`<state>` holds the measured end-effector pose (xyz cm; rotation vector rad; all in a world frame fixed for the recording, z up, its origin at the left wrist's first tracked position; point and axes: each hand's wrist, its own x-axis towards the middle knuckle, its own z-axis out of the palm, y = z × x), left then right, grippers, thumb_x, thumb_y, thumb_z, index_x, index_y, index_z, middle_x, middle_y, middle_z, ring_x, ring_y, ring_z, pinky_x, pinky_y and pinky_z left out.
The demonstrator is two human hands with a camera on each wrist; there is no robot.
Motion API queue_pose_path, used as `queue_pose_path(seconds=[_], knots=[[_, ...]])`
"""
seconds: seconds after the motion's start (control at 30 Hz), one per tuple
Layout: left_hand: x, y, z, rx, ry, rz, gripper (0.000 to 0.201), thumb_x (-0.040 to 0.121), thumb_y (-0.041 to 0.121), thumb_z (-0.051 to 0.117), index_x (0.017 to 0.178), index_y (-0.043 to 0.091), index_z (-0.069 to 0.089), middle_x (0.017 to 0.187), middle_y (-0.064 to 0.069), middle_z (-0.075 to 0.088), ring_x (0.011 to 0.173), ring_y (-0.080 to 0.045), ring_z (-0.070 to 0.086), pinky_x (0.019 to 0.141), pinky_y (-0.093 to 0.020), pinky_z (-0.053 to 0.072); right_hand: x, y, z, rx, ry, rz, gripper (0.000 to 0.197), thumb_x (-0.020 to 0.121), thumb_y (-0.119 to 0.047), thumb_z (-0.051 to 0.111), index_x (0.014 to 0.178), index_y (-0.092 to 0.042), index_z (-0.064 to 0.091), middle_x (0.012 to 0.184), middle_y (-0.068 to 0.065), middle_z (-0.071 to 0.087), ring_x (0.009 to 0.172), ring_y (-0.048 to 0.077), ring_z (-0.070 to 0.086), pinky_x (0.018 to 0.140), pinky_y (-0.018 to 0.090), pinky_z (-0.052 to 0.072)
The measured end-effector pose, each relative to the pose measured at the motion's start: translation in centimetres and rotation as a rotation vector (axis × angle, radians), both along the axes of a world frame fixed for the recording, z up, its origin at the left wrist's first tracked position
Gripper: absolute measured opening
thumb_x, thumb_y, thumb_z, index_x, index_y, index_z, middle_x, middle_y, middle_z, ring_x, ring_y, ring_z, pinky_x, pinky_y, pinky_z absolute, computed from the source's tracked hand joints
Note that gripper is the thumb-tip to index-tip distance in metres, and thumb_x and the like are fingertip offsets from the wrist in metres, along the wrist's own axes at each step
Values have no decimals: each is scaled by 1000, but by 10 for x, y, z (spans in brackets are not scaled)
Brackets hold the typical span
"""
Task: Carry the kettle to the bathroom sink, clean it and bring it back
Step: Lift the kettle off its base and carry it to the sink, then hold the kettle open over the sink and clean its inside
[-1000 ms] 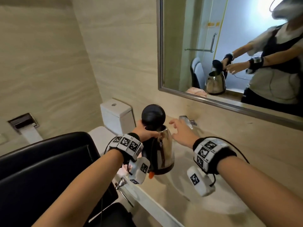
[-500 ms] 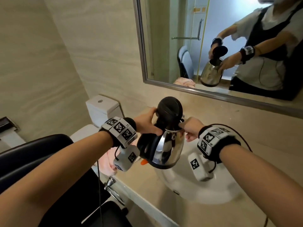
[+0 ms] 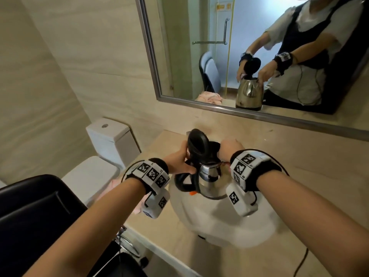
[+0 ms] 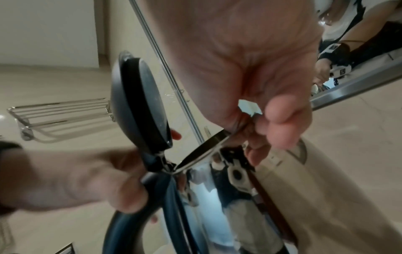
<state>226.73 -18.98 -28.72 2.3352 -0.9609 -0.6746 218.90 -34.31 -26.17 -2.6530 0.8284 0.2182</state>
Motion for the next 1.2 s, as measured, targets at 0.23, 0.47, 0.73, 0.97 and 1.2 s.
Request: queue_pose_path(seconds=[0.23,0.47,0.73,0.97,1.2], knots=[[-5,-44,-42,-423,22,257,53,81,13,69,120,19,35,92,13,50,82,-4,56,56,-8,42,19,-24,-12,-18,75,-72,31,95,-17,51,120,-2,60,124,16,62,116,30,59,92,33,49],[26,-46,-77,-283,-150,374,46,81,34,63,120,24,41,93,8,59,88,-18,62,77,-28,45,54,-25,-27,52,248,-69,31,94,-21,50,118,-4,62,121,14,65,88,28,62,68,28,47],[61,-47,-121,-236,-177,441,37,83,33,58,111,23,38,98,0,66,89,-27,65,78,-35,50,105,-22,-51,80,404,-32,23,96,-18,47,106,-6,63,129,12,61,112,28,61,80,34,47],[87,-53,-152,-333,-66,334,42,80,25,64,115,21,40,95,3,60,87,-20,61,77,-36,53,102,-29,-103,232,283,-172,32,95,-17,44,64,-16,38,90,12,55,58,20,43,56,27,39],[105,-54,-177,-464,-82,229,40,80,21,67,106,15,36,89,5,53,87,-22,58,78,-38,53,84,-32,-152,475,-77,-386,23,91,-13,51,72,-1,55,40,7,57,31,16,49,36,20,44]])
